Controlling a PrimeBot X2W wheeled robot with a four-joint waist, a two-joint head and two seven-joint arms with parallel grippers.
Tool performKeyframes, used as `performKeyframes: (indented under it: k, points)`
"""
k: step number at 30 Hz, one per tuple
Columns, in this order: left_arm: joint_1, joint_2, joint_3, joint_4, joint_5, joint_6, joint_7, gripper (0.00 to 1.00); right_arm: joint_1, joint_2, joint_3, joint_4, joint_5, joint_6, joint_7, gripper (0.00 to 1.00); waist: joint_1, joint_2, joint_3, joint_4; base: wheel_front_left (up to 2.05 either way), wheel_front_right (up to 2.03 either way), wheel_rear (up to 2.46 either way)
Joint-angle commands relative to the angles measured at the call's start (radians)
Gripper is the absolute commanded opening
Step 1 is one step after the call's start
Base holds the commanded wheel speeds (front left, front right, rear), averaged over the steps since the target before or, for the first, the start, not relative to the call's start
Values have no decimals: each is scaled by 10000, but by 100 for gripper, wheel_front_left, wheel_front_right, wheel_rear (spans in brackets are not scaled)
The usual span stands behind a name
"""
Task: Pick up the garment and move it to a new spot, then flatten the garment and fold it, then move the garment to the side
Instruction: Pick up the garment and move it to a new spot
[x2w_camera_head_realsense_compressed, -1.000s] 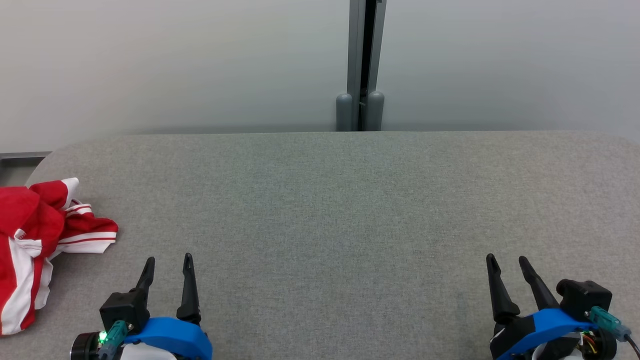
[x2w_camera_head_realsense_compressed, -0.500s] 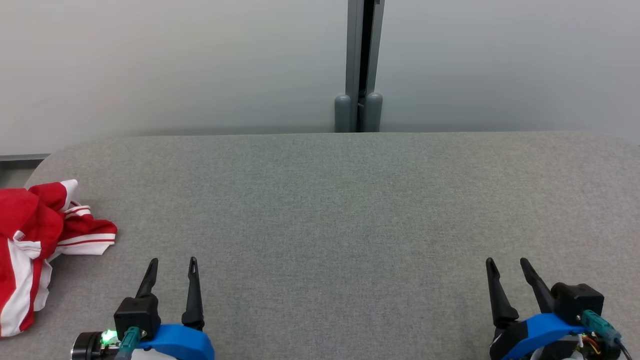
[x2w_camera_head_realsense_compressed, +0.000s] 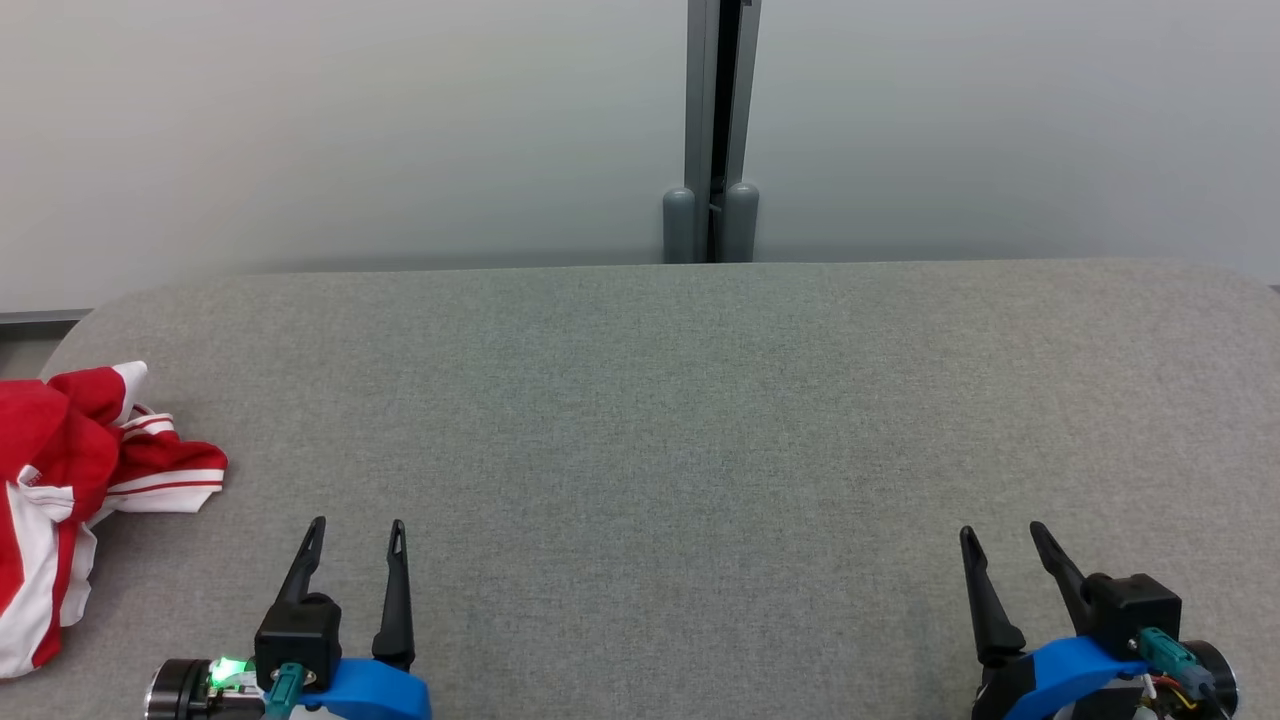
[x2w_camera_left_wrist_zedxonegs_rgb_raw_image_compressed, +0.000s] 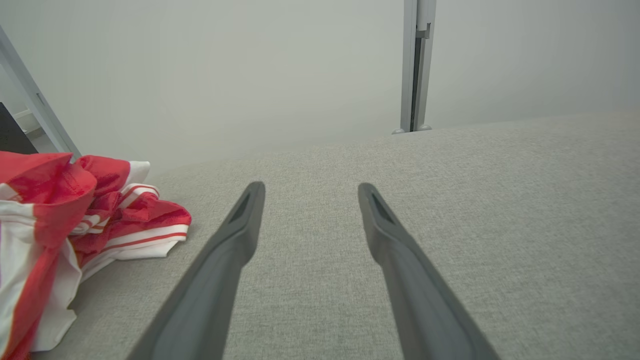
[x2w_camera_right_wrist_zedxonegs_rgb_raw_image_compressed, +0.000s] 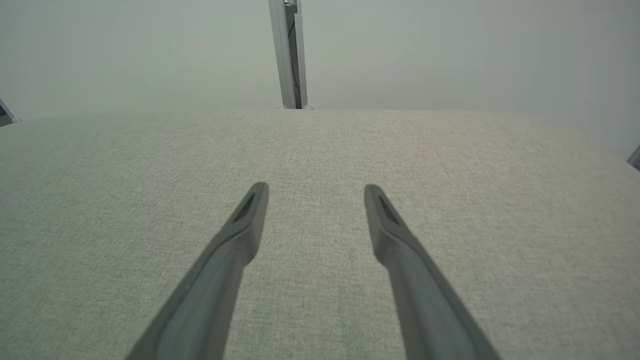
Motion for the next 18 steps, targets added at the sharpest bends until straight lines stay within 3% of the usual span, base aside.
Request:
performKeyframes:
  k: [1,9,18]
  points:
    - [21,14,20,39,195,-17,-85,100,-90,19,-5,26,-220,4,-94,100,0,0,0,3,0,0,0]
    - [10,-196,184,157,273,-14,-121,100,-142,-28,57,-40,-342,4,-129,100,0,0,120,504,0,0,0]
    - [-31,-346,639,353,82,-8,-119,100,-437,6,740,-16,-189,4,-126,100,0,0,556,2537,0,0,0]
